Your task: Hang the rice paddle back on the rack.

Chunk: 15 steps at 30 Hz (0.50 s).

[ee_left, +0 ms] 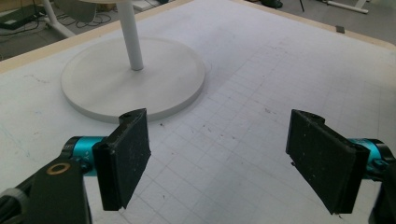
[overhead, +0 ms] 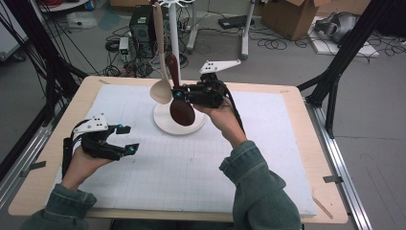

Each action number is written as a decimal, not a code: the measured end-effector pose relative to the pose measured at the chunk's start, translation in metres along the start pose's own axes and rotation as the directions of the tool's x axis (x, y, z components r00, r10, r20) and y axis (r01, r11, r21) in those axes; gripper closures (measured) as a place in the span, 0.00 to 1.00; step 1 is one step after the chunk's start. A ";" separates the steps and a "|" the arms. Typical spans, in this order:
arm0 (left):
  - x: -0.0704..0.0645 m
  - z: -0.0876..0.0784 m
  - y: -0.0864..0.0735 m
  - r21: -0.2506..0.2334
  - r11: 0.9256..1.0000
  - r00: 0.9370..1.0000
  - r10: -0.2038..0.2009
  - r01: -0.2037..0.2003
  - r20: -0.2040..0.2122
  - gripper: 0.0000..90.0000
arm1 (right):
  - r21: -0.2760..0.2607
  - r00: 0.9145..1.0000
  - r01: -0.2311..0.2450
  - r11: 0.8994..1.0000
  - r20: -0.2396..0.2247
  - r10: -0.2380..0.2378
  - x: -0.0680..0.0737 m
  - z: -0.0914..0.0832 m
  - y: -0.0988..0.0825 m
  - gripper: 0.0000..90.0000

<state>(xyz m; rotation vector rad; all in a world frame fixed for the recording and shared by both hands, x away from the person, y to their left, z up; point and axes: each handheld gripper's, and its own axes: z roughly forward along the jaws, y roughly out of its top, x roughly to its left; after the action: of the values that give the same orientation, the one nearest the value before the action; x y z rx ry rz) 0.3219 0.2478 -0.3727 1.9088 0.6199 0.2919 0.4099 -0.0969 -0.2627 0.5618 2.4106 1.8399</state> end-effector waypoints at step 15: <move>0.002 -0.002 0.000 -0.003 1.000 1.000 -0.005 0.005 -0.002 0.24 | -0.028 1.000 0.005 1.000 0.005 -0.005 -0.015 0.000 0.036 0.86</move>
<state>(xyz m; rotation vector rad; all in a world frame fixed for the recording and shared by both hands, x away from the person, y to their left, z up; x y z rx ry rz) 0.3225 0.2502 -0.3725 1.9041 0.6252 0.2908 0.4329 -0.0941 -0.2310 0.5569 2.3768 1.8656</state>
